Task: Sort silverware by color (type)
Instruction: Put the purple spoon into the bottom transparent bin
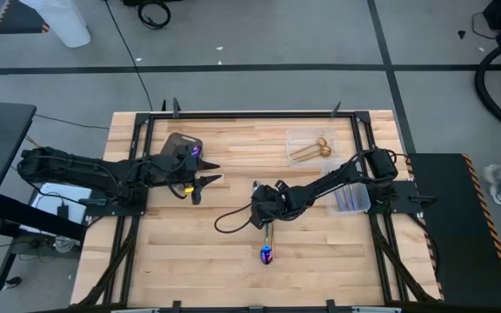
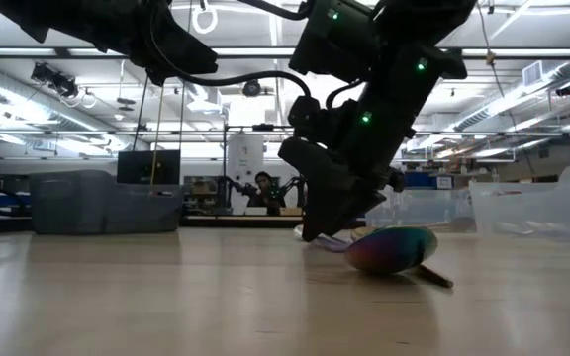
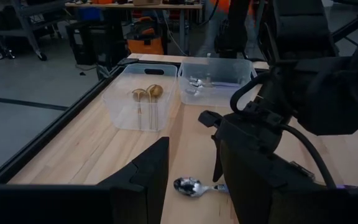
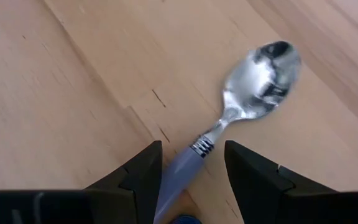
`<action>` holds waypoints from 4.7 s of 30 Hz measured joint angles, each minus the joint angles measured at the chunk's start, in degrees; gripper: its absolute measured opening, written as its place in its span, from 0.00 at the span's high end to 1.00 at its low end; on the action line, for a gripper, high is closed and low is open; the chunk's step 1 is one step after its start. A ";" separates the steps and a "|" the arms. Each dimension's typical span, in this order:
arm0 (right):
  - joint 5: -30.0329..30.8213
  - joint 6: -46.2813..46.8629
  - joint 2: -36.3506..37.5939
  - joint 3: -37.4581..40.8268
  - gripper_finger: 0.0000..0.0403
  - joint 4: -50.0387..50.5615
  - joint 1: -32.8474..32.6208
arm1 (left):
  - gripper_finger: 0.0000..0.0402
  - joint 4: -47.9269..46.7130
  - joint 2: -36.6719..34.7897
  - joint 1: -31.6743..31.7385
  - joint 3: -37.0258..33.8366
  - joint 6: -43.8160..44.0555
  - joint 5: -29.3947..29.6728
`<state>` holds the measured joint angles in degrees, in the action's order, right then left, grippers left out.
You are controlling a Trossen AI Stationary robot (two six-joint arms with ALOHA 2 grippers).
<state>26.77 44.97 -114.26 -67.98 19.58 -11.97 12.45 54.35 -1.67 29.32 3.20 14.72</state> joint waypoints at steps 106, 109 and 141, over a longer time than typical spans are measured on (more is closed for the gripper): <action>0.59 17.48 24.15 -0.03 0.84 48.60 -2.04 | 0.62 -0.74 0.02 -0.02 0.00 0.04 0.61; 0.52 19.38 24.15 -0.03 0.84 51.73 -2.16 | 0.62 -0.72 0.02 0.00 0.00 0.04 0.61; -1.40 31.91 24.00 -0.03 0.84 70.43 -2.18 | 0.62 -0.73 0.02 -0.01 0.00 0.06 0.61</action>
<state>25.36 76.88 -90.26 -68.01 90.02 -14.15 11.72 54.37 -1.68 29.32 3.26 15.33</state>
